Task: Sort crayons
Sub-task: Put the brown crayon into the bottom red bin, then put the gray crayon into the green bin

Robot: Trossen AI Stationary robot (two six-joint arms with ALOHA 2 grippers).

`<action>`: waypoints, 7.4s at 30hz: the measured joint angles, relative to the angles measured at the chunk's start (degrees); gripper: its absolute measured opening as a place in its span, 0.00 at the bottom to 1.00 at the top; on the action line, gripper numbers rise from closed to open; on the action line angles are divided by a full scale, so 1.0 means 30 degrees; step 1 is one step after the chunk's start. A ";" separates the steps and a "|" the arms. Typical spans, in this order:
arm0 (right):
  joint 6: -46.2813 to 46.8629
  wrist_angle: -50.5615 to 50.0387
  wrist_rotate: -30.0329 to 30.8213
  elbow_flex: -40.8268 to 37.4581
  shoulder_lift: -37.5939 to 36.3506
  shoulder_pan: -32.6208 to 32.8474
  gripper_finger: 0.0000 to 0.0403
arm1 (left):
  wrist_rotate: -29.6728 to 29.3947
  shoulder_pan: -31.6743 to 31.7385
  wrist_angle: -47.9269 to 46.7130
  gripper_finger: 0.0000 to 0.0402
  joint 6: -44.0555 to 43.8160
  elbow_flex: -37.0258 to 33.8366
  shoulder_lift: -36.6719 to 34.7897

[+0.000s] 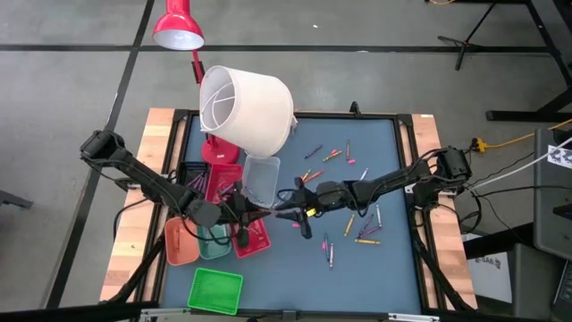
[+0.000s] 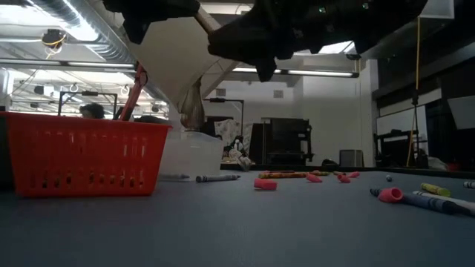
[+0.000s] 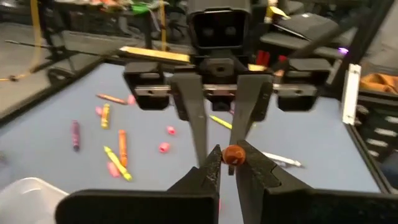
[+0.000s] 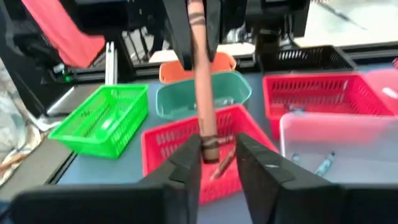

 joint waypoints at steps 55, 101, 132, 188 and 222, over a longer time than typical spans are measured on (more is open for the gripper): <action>-0.4487 -0.6054 0.2499 -0.0026 0.1112 -0.2312 0.35 | 0.6153 -0.1552 -1.2459 0.24 -1.3620 0.0000 0.0022; -0.7766 -0.4856 -0.3344 0.0022 0.4816 -0.4626 0.06 | 0.6059 -0.1545 -1.2364 0.23 -1.3641 0.0000 0.0022; -0.7329 -0.9938 -0.4135 -0.0095 0.0960 -0.3992 0.03 | 0.4439 -0.1560 -1.1951 0.23 -1.3457 0.0000 0.0022; -0.9646 -0.0754 -0.1974 -0.0015 0.0328 -0.0372 0.04 | 0.6756 0.1537 -0.2499 0.23 -1.6999 0.0000 0.0022; -0.9420 -0.0797 -0.2004 -0.0007 0.0291 -0.0372 0.04 | 0.8238 0.1515 -0.2896 0.04 -1.6655 -0.0029 0.0036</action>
